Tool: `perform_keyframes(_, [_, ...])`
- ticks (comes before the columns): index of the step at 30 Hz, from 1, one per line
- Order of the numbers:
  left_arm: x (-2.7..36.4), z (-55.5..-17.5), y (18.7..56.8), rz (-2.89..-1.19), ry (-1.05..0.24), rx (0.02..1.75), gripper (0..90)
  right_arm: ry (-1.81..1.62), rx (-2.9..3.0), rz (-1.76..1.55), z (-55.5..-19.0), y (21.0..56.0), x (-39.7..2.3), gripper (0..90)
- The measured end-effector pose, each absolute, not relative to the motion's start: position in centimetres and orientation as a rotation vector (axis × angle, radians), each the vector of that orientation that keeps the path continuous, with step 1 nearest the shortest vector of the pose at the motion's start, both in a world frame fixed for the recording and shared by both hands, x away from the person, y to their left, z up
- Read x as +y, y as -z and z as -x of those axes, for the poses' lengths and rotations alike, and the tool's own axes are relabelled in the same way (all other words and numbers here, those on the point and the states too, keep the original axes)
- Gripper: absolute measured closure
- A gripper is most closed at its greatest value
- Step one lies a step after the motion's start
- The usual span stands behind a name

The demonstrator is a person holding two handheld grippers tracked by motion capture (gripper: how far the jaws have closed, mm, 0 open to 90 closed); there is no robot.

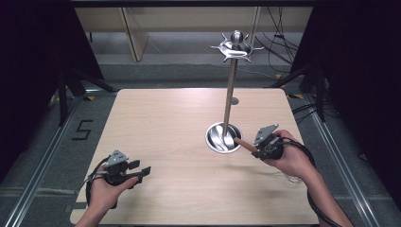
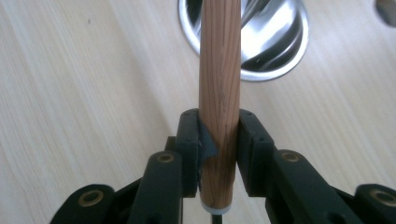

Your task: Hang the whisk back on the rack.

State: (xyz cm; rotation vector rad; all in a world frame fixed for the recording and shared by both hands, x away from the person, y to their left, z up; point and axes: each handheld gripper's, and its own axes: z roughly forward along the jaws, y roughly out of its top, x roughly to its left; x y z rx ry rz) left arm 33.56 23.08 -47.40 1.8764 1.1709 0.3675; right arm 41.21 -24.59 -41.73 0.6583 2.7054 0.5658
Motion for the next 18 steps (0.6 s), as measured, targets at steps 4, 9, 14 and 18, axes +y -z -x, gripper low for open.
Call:
perform_keyframes(4, [23.0, -33.5, 47.4, -1.857, -0.37, 1.179, 42.7, -0.689, 2.652, -0.595, -41.4, 40.8, -25.3, 73.5])
perform_keyframes(9, [23.0, -33.5, 47.4, -1.867, -0.375, 1.175, 42.7, -0.855, 2.555, -0.635, -41.1, 39.9, -25.8, 73.6])
perform_keyframes(14, [23.0, -33.5, 47.4, -1.866, -0.368, 1.179, 42.7, -0.965, 2.497, -0.644, -41.1, 39.4, -25.5, 73.6])
perform_keyframes(18, [23.0, -33.6, 47.5, -1.868, -0.369, 1.177, 42.7, -1.063, 2.489, -0.642, -40.9, 38.5, -25.2, 73.6])
